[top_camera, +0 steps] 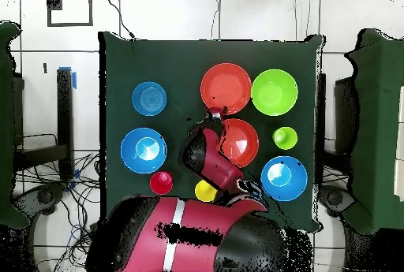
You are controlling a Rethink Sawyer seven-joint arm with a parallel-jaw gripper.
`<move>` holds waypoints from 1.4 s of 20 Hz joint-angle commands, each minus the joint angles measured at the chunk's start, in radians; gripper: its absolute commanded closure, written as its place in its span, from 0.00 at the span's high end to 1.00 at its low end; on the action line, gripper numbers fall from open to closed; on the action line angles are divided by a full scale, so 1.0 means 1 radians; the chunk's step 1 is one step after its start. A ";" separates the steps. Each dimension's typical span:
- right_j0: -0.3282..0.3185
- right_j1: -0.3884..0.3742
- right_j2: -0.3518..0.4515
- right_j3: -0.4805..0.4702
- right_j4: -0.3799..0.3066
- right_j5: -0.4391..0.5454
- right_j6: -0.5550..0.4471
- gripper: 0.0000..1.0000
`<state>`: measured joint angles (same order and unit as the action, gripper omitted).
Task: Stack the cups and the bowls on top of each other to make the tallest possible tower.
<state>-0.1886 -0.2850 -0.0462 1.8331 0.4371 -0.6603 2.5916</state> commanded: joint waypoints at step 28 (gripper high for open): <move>0.127 0.067 0.124 0.057 0.125 0.017 0.344 0.00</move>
<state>-0.0981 -0.2835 -0.0460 1.8587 0.5164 -0.6870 2.7167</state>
